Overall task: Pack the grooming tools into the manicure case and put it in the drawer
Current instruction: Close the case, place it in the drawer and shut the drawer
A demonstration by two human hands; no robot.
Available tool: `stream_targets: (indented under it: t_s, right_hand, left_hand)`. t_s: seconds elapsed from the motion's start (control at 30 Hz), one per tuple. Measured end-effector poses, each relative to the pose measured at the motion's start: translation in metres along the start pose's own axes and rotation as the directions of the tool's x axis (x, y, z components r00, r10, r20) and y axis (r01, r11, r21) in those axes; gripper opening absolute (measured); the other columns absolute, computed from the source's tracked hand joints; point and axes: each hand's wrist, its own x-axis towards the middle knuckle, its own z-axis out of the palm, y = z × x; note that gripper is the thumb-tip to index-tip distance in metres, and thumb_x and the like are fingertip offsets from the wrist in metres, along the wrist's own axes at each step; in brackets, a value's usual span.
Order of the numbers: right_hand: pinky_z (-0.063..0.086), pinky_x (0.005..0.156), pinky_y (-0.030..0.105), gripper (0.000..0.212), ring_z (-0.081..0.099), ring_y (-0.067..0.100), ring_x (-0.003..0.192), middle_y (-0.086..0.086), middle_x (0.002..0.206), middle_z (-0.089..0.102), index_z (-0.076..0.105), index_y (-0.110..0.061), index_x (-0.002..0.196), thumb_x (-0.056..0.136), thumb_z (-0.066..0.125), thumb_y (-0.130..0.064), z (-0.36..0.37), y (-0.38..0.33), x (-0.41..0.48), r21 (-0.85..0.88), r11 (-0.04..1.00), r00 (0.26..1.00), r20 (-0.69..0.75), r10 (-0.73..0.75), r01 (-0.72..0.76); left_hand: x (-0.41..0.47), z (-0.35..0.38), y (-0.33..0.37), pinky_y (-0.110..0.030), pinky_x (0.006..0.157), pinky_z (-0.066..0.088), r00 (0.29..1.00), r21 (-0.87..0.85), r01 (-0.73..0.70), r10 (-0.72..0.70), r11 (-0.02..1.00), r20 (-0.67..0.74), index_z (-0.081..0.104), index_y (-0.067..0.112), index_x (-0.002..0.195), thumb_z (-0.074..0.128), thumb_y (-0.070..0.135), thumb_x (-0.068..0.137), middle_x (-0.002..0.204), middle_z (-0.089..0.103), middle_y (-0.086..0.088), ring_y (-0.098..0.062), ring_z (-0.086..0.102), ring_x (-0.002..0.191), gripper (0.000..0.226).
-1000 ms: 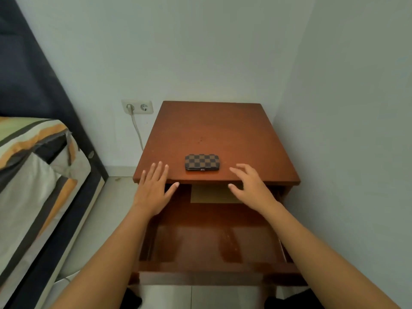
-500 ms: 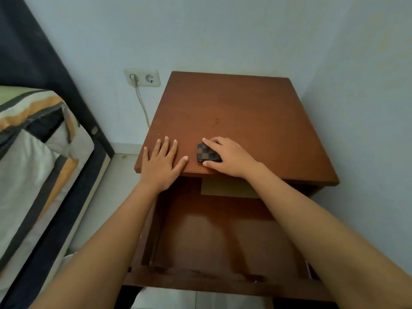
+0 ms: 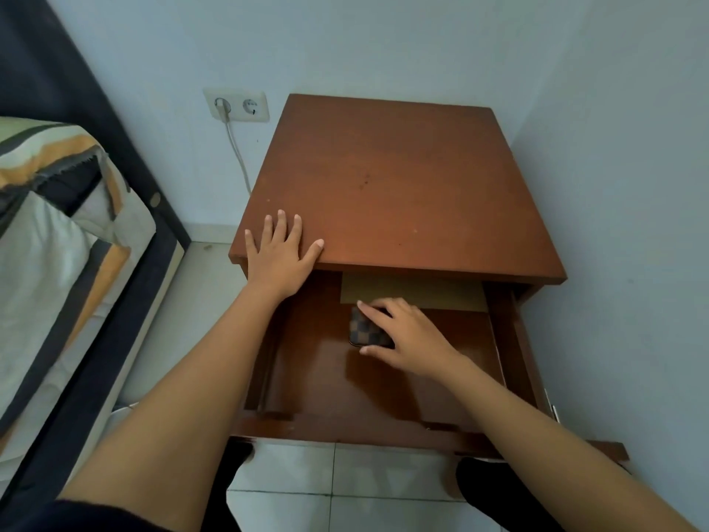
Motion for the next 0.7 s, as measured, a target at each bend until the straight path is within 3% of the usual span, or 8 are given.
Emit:
stream_targets:
  t_s: [0.17, 0.33, 0.57, 0.7]
  right_hand:
    - [0.035, 0.103, 0.04, 0.075, 0.034, 0.027, 0.129, 0.007, 0.143, 0.036, 0.023, -0.024, 0.144, 0.083, 0.058, -0.049, 0.029, 0.019, 0.003, -0.05, 0.98, 0.952, 0.232, 0.201, -0.194]
    - [0.039, 0.104, 0.043, 0.075, 0.03, 0.03, 0.132, 0.007, 0.148, 0.029, 0.02, -0.022, 0.145, 0.084, 0.061, -0.038, 0.029, 0.016, -0.004, -0.015, 0.962, 0.913, 0.311, 0.264, -0.273]
    - [0.043, 0.1, 0.038, 0.05, 0.041, 0.022, 0.125, 0.002, 0.138, 0.04, 0.038, -0.018, 0.137, 0.091, 0.052, -0.032, -0.002, -0.016, -0.054, 0.234, 0.927, 0.955, 0.103, 0.277, -0.294]
    - [0.046, 0.091, 0.029, 0.036, 0.05, 0.015, 0.113, -0.001, 0.126, 0.05, 0.05, -0.018, 0.126, 0.093, 0.05, -0.03, -0.012, -0.036, -0.094, 0.335, 0.911, 0.957, -0.072, 0.28, -0.242]
  left_hand:
    - [-0.008, 0.001, 0.002, -0.048, 0.113, -0.01, 1.0, -0.016, -0.003, 0.003, 1.0, -0.009, 0.008, 0.023, 0.15, 0.017, 0.062, 0.092, 0.16, 0.001, -0.006, -0.025, -0.007, 0.146, 0.07]
    - [-0.023, -0.003, 0.006, -0.046, 0.114, -0.009, 1.0, -0.051, -0.013, 0.013, 0.999, -0.006, 0.01, 0.021, 0.15, 0.02, 0.059, 0.094, 0.16, 0.002, -0.006, -0.024, -0.006, 0.146, 0.068]
    - [-0.097, -0.004, 0.024, -0.042, 0.117, 0.002, 0.997, -0.182, -0.082, 0.079, 0.98, -0.023, 0.019, 0.015, 0.148, 0.031, 0.048, 0.097, 0.159, 0.008, -0.007, -0.022, -0.001, 0.146, 0.062]
    - [-0.156, 0.003, 0.031, -0.037, 0.115, 0.016, 0.987, -0.208, -0.156, 0.146, 0.965, -0.064, 0.027, 0.016, 0.146, 0.037, 0.045, 0.096, 0.157, 0.019, -0.006, -0.02, 0.012, 0.145, 0.058]
